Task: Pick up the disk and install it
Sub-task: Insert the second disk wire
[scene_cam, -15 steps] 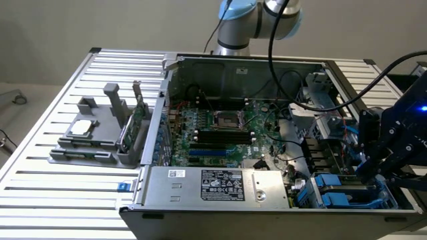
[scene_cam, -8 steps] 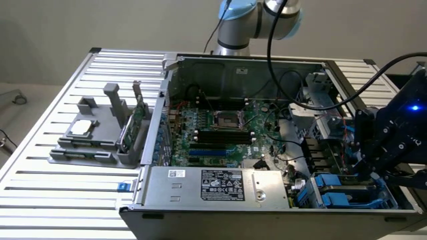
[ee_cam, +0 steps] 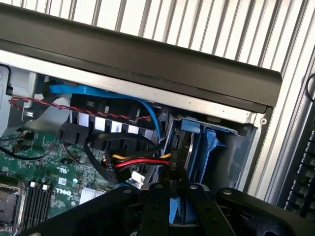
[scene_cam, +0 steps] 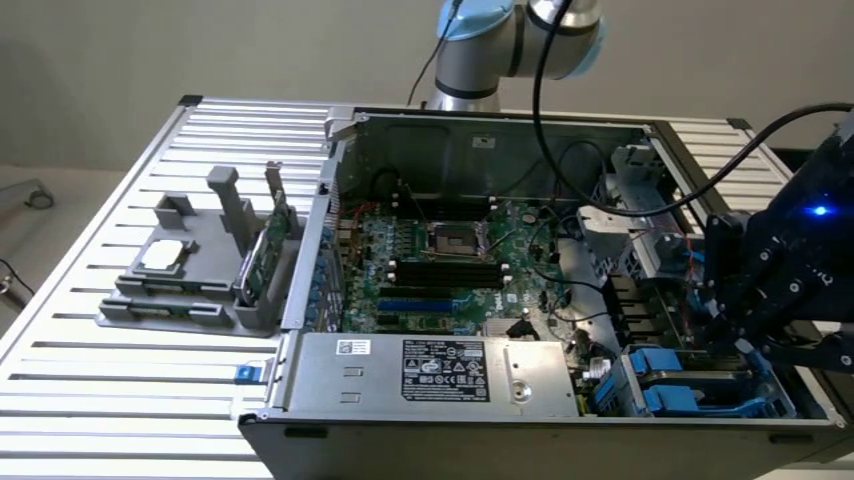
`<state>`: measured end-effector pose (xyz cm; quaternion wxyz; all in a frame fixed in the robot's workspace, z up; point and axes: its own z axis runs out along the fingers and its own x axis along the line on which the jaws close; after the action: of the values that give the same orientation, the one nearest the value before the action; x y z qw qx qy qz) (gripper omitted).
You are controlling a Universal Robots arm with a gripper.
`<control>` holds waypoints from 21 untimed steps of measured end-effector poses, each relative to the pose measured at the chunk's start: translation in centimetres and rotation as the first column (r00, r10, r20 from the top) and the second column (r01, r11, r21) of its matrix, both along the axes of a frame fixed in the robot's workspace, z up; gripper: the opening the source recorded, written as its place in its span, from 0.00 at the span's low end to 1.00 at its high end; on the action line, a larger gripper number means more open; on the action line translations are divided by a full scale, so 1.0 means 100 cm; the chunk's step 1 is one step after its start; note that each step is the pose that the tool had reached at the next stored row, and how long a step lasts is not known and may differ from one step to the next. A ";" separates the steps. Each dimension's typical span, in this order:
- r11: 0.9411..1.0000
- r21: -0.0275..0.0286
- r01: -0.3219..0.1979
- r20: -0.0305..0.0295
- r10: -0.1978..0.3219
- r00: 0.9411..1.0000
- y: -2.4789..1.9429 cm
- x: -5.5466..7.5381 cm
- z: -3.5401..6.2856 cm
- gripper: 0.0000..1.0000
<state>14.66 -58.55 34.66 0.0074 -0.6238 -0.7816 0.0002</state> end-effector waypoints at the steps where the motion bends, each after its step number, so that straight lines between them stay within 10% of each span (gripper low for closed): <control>1: 1.000 0.000 0.003 0.000 -0.003 1.000 0.0012 0.000 0.0000 0.18; 8: 1.000 -0.004 0.025 0.000 -0.025 1.000 0.0048 0.005 -0.0002 0.18; 16: 0.998 -0.028 0.054 0.003 -0.054 0.999 0.0053 0.006 -0.0029 0.18; 21: 0.994 -0.031 0.101 0.003 -0.101 0.995 0.0053 0.006 -0.0050 0.18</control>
<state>15.25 -58.02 34.16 -0.0031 -0.6625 -0.7490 0.0115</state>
